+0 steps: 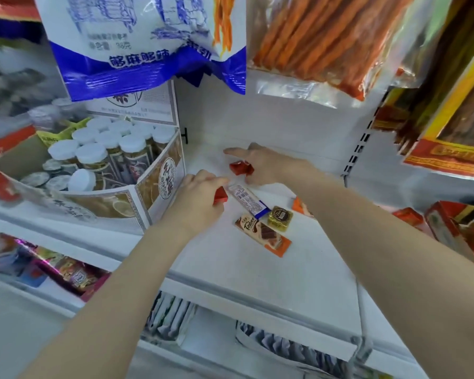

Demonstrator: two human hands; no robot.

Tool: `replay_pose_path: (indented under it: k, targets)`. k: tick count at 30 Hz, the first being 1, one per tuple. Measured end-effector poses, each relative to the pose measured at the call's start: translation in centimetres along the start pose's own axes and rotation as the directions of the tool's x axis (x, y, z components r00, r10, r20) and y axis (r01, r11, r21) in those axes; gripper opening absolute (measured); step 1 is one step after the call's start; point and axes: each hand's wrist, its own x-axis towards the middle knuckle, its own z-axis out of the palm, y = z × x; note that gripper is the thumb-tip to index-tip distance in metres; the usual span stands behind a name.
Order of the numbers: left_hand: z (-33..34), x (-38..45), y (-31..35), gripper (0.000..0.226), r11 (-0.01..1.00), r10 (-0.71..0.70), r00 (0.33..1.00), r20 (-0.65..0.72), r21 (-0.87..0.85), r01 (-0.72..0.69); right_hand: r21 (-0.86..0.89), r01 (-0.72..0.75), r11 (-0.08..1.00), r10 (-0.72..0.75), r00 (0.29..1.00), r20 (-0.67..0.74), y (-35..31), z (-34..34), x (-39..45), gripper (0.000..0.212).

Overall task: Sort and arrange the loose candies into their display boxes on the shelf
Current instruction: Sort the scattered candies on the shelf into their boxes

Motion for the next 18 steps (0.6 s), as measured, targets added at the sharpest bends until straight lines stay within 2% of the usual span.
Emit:
replay_pose_path:
  k: [3,5,7,9,12,16,18]
  targets:
    - [-0.1,-0.2,0.2,0.043,0.999,0.017,0.999,0.039,-0.050,-0.015,-0.064,0.004,0.998,-0.002,1.000,0.029,-0.7,0.0,0.2,0.048]
    - [-0.5,-0.4,0.4,0.035,0.998,0.005,0.999,0.039,-0.070,-0.002,-0.024,-0.008,1.000,0.008,1.000,-0.002,-0.6,0.2,-0.2,0.036]
    - [-0.8,-0.7,0.6,0.032,0.997,0.001,0.999,0.037,-0.075,0.002,0.048,-0.032,0.998,0.034,0.998,-0.050,-0.1,0.0,-1.4,0.032]
    - [-1.1,-1.0,1.1,0.033,0.997,0.005,1.000,0.019,-0.082,-0.003,0.113,-0.041,0.993,0.060,0.985,-0.164,0.3,-0.5,-3.7,0.029]
    - [-1.6,-1.9,2.6,0.036,0.991,0.030,1.000,0.001,-0.129,-0.030,0.207,-0.027,0.978,0.109,0.910,-0.400,0.4,-0.6,-9.2,0.031]
    - [-1.2,-3.5,6.3,0.034,0.964,0.159,0.987,-0.009,-0.212,-0.157,0.211,-0.093,0.973,0.192,0.836,-0.514,1.3,0.8,-18.9,0.033]
    - [-1.1,-4.1,8.7,0.034,0.943,0.226,0.974,-0.032,-0.242,-0.227,0.280,-0.182,0.942,0.316,0.756,-0.573,3.0,0.7,-22.2,0.032]
